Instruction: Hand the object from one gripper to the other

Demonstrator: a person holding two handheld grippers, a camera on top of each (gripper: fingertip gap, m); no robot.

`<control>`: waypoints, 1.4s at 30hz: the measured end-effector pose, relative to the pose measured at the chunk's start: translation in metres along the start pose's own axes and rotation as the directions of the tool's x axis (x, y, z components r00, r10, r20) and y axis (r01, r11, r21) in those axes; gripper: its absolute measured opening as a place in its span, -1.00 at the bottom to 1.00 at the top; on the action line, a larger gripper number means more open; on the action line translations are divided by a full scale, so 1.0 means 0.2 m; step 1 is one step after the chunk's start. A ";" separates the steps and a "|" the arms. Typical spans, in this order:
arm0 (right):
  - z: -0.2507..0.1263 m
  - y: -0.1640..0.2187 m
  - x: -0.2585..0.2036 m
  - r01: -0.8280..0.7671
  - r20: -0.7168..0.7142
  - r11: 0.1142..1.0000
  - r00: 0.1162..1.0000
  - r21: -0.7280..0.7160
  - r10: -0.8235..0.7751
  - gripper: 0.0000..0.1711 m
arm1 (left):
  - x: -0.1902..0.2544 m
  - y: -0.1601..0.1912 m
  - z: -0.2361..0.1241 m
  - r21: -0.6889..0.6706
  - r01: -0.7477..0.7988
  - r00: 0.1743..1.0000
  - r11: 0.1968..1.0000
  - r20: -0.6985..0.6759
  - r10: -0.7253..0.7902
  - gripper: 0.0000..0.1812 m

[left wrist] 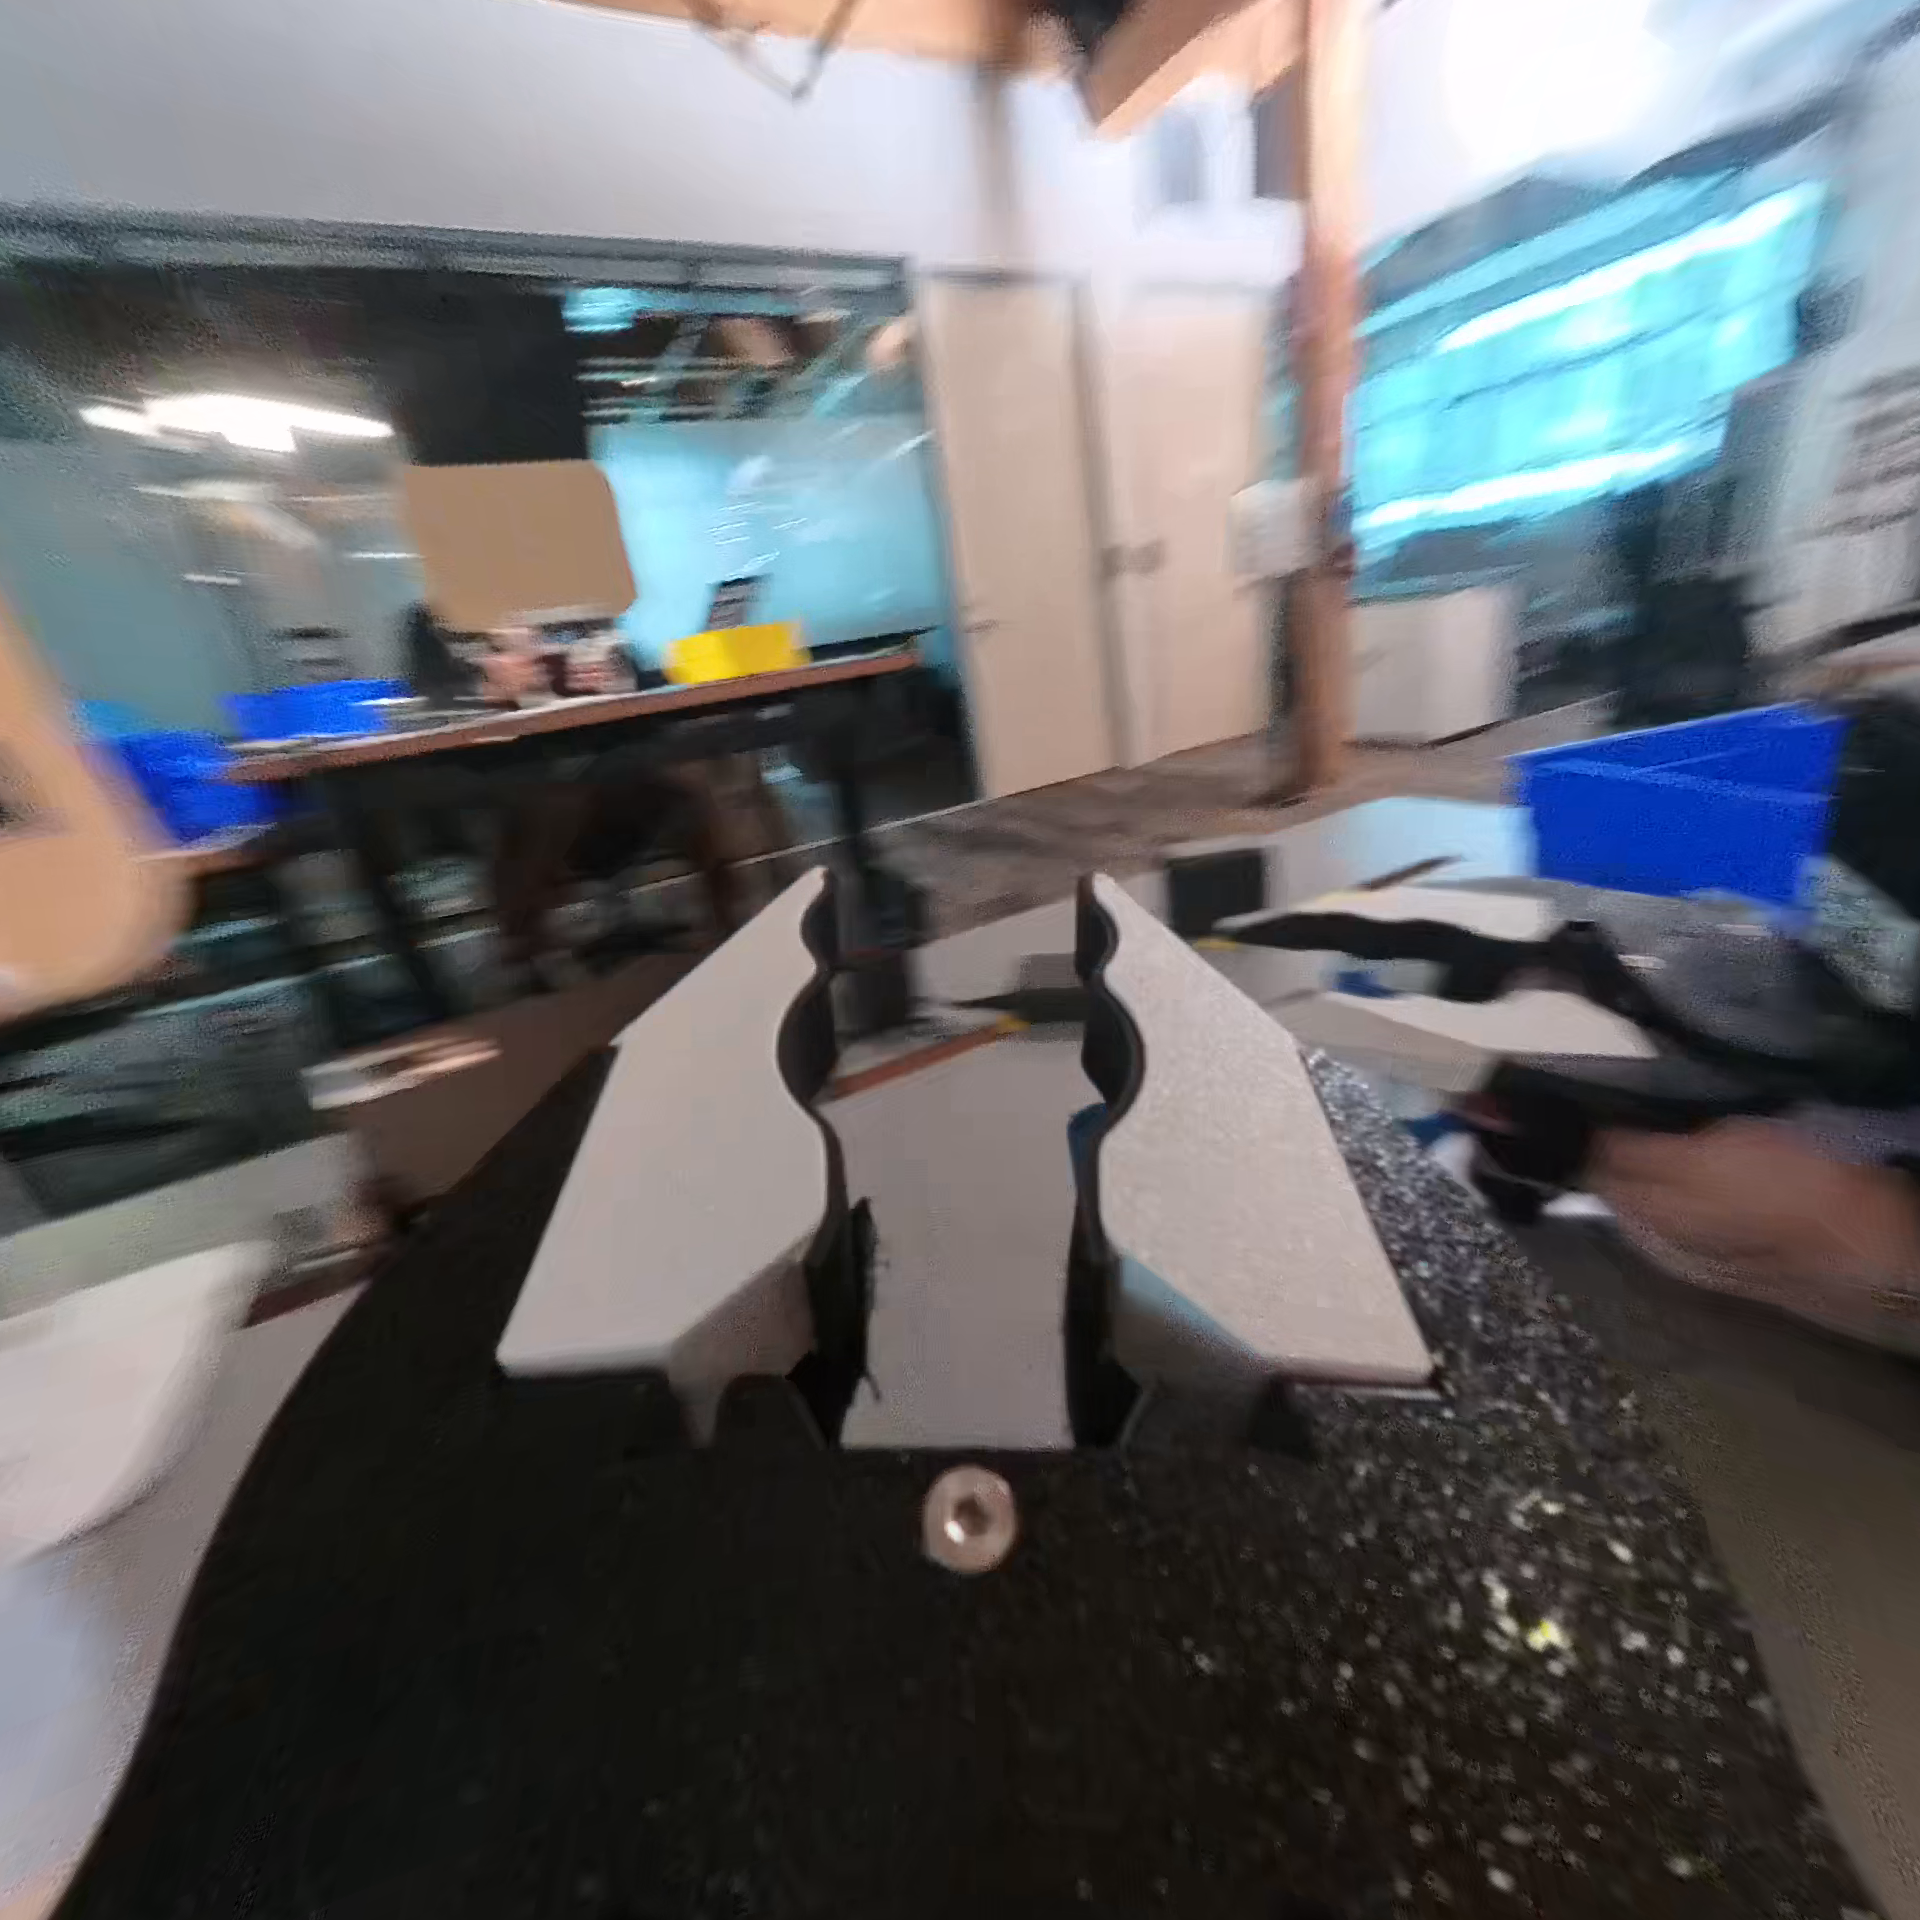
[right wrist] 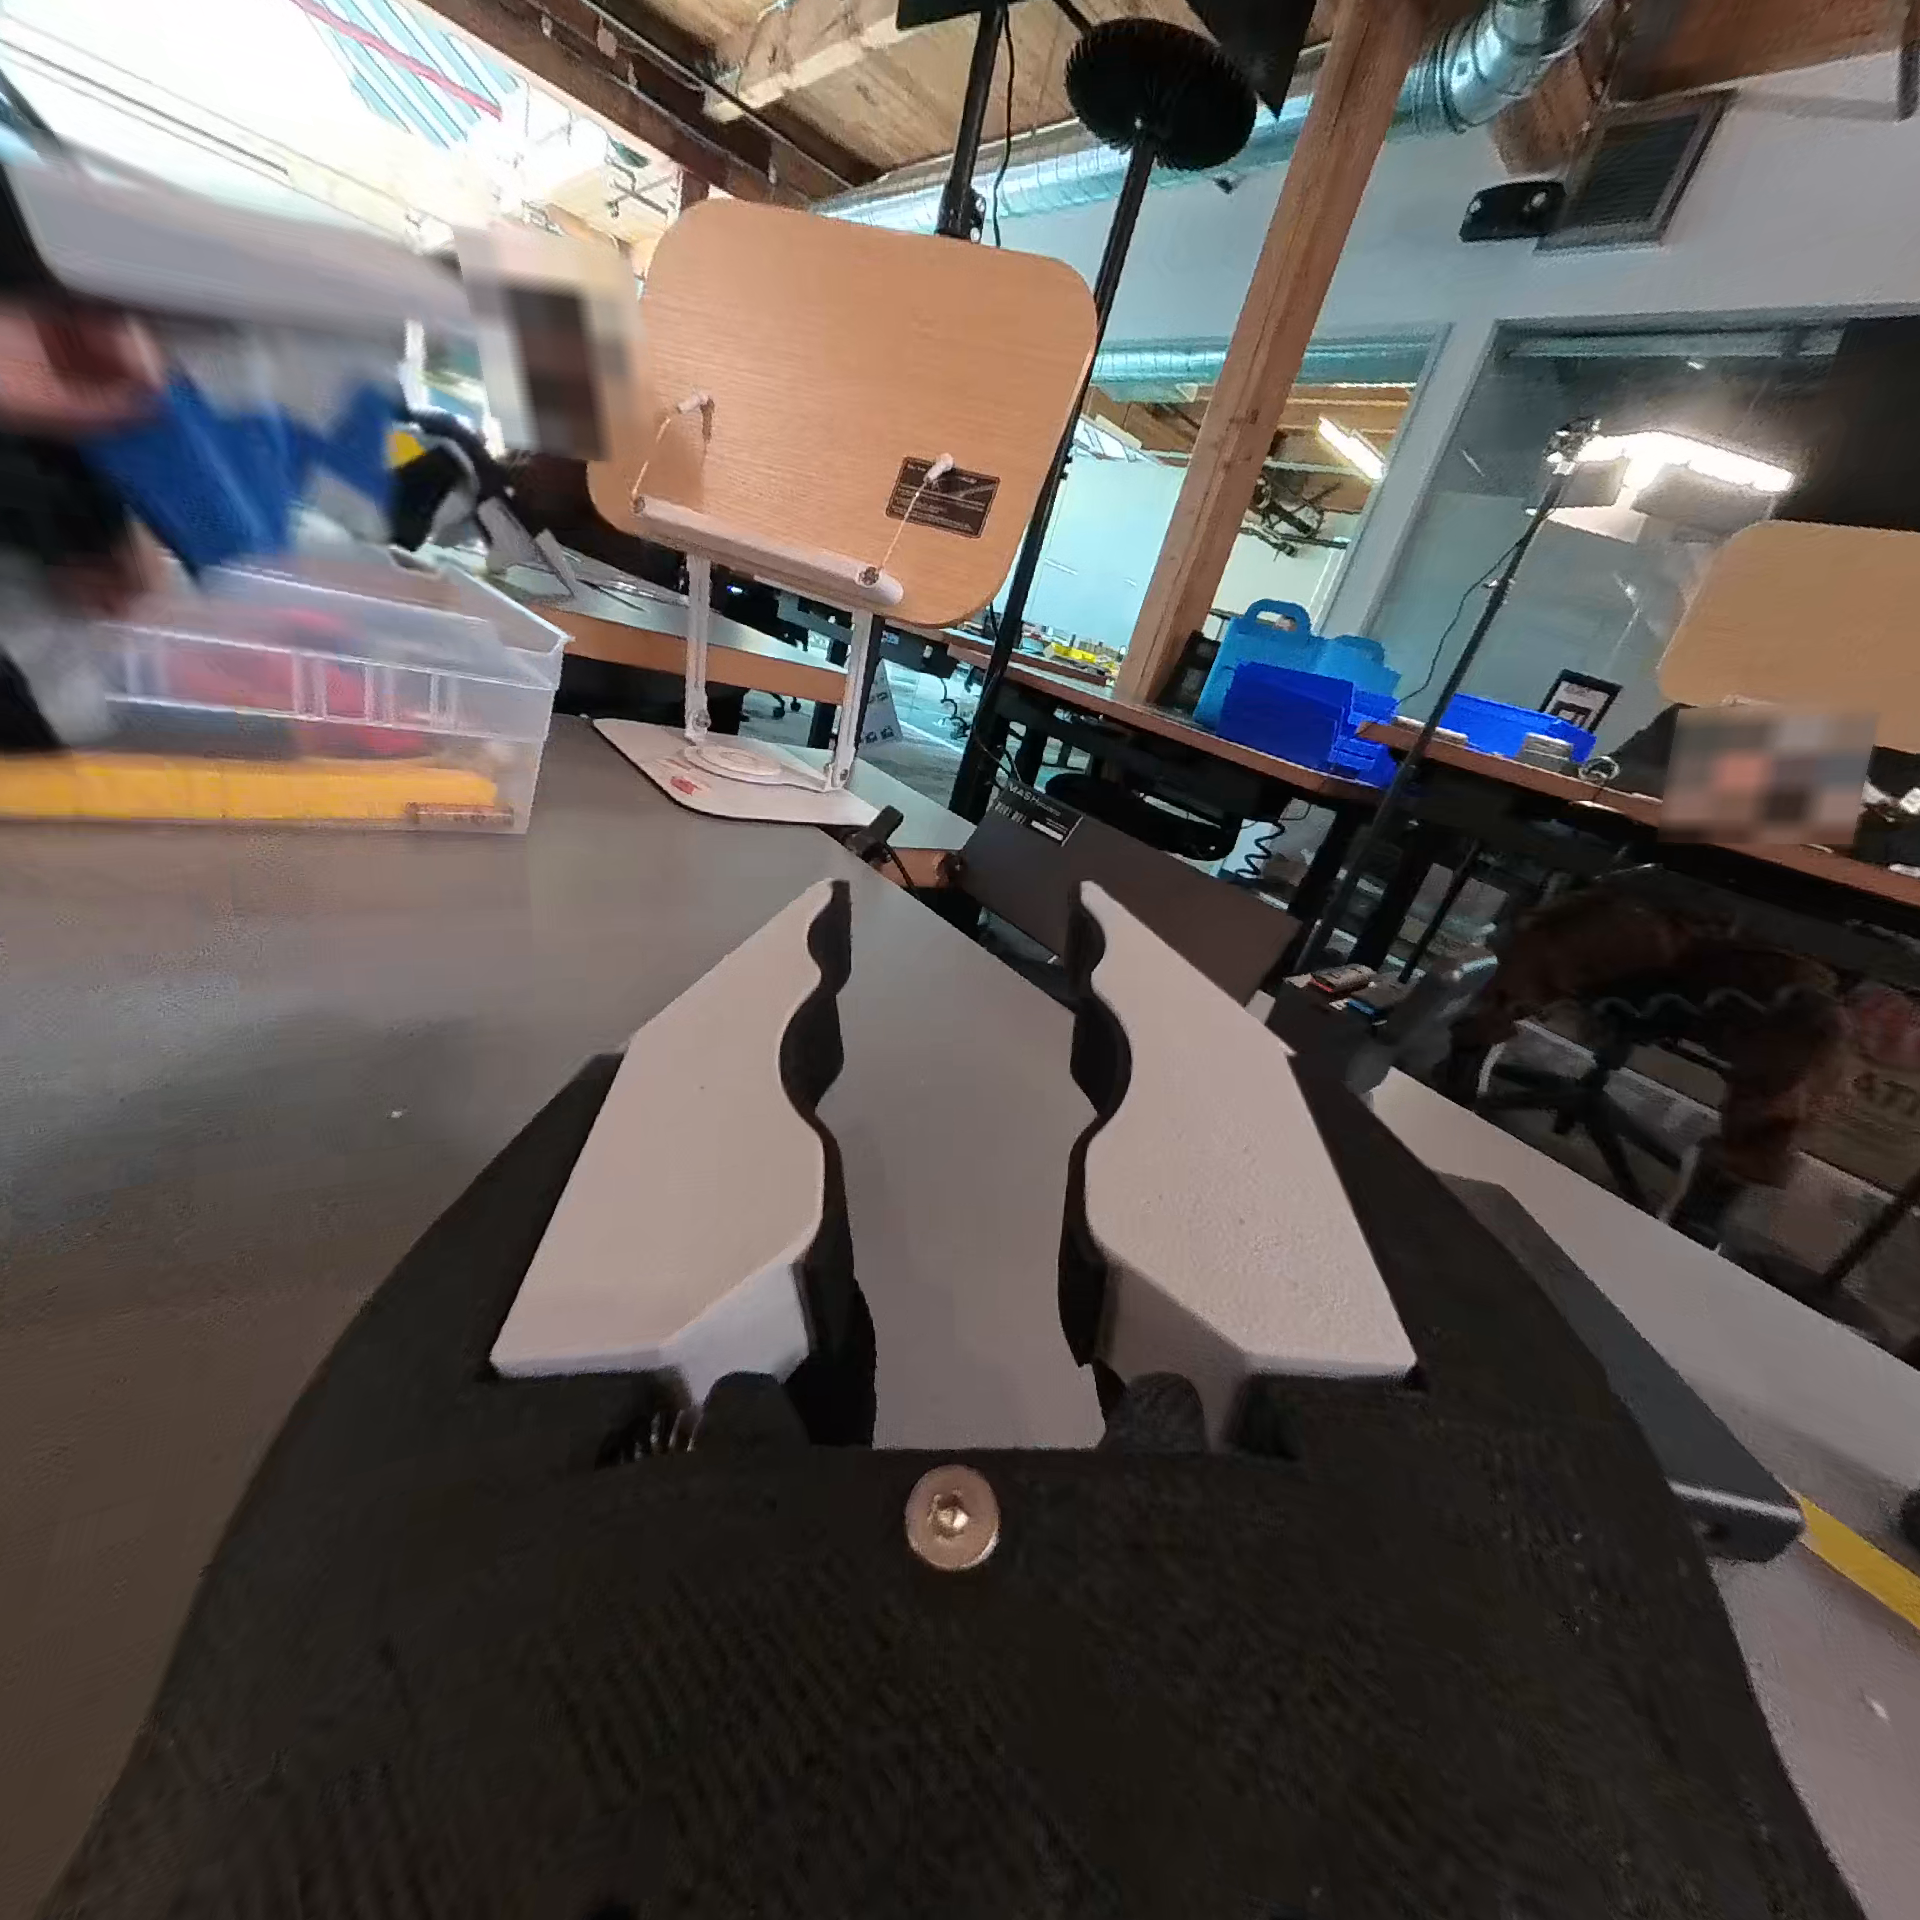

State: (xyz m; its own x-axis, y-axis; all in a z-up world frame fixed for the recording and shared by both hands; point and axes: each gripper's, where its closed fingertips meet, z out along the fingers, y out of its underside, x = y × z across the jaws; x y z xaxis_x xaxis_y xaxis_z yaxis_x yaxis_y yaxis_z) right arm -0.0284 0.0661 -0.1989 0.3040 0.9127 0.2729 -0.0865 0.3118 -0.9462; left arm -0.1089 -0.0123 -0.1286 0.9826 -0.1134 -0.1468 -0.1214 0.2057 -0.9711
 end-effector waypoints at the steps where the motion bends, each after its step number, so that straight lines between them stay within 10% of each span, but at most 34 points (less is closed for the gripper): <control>1: 0.00 0.00 0.00 0.001 0.005 1.000 1.000 -0.002 -0.001 -0.55 | -0.11 -0.08 -0.07 -0.039 -0.068 0.991 0.997 0.111 0.072 -0.43; 5: 0.02 0.01 -0.01 -0.010 0.015 1.000 1.000 -0.009 0.010 -0.58 | -0.52 -0.28 -0.39 -0.310 -0.253 0.871 0.917 0.340 0.355 -0.27; 11: 0.02 0.01 0.00 -0.021 0.013 1.000 1.000 -0.009 0.021 -0.62 | -0.97 0.22 -0.72 -0.761 -0.048 0.925 0.647 0.211 0.317 -0.35; 22: 0.01 0.01 0.00 -0.037 0.011 0.999 0.999 -0.008 0.037 -0.65 | -1.22 0.69 -0.96 -0.906 0.148 0.944 0.397 0.250 0.217 -0.57; 30: 0.01 0.01 0.01 -0.051 0.014 0.999 0.999 -0.008 0.051 -0.67 | -1.19 0.66 -0.91 -0.848 0.224 0.937 0.480 0.323 0.134 -0.72; 34: 0.01 0.01 0.02 -0.064 0.010 0.998 0.998 -0.007 0.064 -0.67 | -1.11 0.36 -0.79 -0.750 0.138 0.909 0.646 0.356 0.219 -0.72; 42: 0.01 0.01 0.00 -0.058 0.021 0.998 0.998 -0.004 0.058 -0.72 | -0.32 -0.15 -0.39 -0.301 -0.059 0.977 0.952 0.180 0.117 -0.72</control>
State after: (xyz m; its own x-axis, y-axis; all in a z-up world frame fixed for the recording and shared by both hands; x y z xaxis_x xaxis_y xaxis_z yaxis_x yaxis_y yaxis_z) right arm -0.0296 0.0675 -0.2002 0.2784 0.9347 0.2209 -0.1006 0.2571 -0.9611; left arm -0.1798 -0.0864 -0.1054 0.9708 0.0878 -0.2232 -0.2154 -0.0905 -0.9723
